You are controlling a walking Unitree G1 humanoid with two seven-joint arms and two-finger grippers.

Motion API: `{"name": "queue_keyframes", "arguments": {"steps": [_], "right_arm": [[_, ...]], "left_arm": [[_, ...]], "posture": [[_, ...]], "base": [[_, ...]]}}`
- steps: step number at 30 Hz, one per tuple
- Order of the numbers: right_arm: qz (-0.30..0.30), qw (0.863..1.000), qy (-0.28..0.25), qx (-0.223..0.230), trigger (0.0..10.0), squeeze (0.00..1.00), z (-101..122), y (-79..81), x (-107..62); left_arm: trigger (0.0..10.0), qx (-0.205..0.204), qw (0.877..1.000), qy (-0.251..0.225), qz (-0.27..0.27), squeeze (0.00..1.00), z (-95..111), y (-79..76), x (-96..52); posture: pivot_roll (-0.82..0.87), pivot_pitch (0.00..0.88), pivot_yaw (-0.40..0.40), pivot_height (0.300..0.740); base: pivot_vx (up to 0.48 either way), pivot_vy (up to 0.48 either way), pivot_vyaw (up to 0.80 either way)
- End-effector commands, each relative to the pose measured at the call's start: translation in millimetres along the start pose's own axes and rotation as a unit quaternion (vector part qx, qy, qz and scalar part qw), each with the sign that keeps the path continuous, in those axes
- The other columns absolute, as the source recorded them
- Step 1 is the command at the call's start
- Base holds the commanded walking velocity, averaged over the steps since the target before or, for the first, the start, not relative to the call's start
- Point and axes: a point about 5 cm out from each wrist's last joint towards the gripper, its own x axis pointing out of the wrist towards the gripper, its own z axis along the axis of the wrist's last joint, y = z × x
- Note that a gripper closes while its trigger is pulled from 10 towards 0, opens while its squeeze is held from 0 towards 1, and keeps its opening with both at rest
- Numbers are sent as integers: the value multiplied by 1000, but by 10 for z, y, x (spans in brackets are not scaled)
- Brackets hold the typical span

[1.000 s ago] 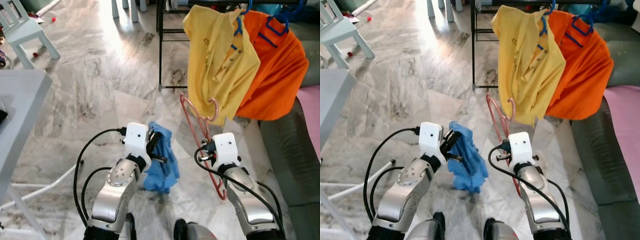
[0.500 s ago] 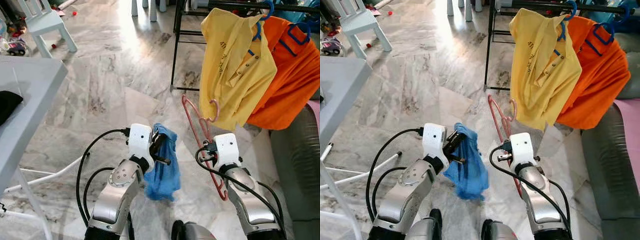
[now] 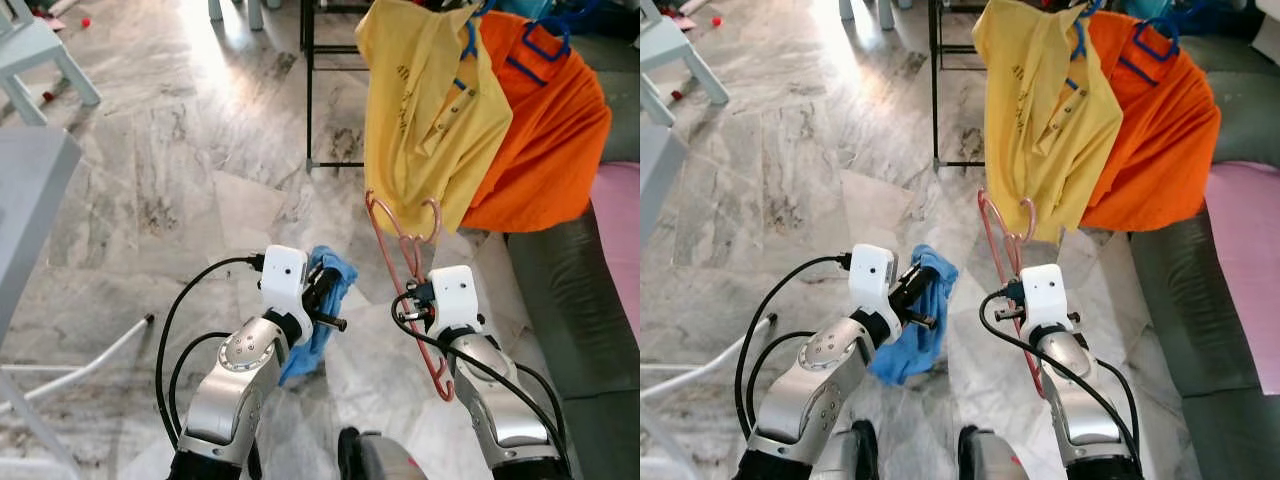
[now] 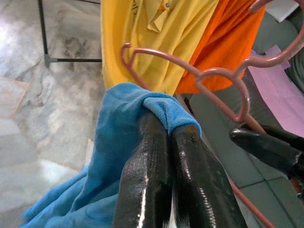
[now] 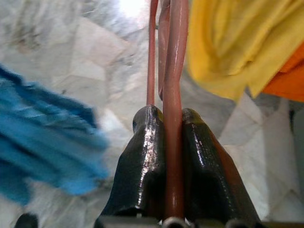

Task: Hang hanger

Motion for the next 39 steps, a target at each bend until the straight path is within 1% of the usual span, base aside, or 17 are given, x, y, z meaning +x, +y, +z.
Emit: {"name": "queue_keyframes", "arguments": {"steps": [1, 6, 9, 12, 14, 15, 18, 24, 26, 32, 34, 37, 39], "right_arm": [[-2, 1000, 5, 3, 10000, 0, -26, -2, -26], [-3, 1000, 5, 4, 10000, 0, -28, -1, -28], [-3, 1000, 5, 3, 10000, 0, -27, -1, -27], [-3, 1000, 4, 4, 10000, 0, -27, 2, -29], [-4, 1000, 4, 4, 10000, 0, -27, 2, -29], [-4, 1000, 4, 4, 10000, 0, -25, 4, -26], [-5, 1000, 3, 5, 10000, 0, -19, 5, -20], [-7, 1000, 1, 7, 10000, 0, -12, 12, -16], [-11, 1000, 1, 17, 10000, 0, -12, 8, -13], [-11, 1000, 0, 13, 10000, 0, -3, 20, -3], [-10, 1000, 1, 14, 10000, 0, -9, 40, -5], [-10, 1000, 1, 15, 10000, 0, -16, 40, -9], [-12, 1000, 3, 16, 10000, 0, -29, 38, -15]], "left_arm": [[10000, -9, 1000, -4, -16, 0, 13, -69, -9], [10000, -8, 1000, -4, -19, 0, 14, -75, -14], [10000, -9, 1000, -9, -22, 0, 25, -75, -17], [10000, -11, 999, -26, -32, 0, 53, -71, -43], [10000, -6, 999, -24, -33, 0, 53, -67, -46], [10000, -12, 999, -28, -41, 0, 57, -63, -54], [10000, -11, 998, -34, -51, 0, 79, -76, -58], [10000, -13, 998, -37, -59, 0, 84, -86, -68], [10000, -12, 997, -35, -61, 0, 83, -82, -67], [10000, -8, 997, -41, -66, 0, 132, -47, -54], [10000, -13, 996, -43, -76, 0, 147, -31, -59], [10000, -14, 996, -43, -77, 0, 146, -35, -64], [10000, -17, 995, -43, -90, 0, 131, -76, -80]], "posture": [[-67, 247, -41, 740], [-67, 248, -40, 740], [-67, 248, -40, 740], [-66, 249, -39, 740], [-66, 249, -39, 740], [-65, 249, -38, 740], [-64, 248, -37, 740], [-62, 246, -33, 740], [-62, 246, -31, 740], [-54, 248, -23, 740], [-53, 250, -18, 740], [-53, 250, -18, 740], [-55, 252, -15, 740]], "base": [[-300, 0, 0], [-306, 0, 0], [0, 0, 0], [0, 0, 0], [0, 0, 0], [0, 0, 0], [0, 0, 0], [0, 0, 0], [0, 0, -456], [0, 0, -743], [0, 0, -800], [240, 0, -800], [302, 0, -800]]}}
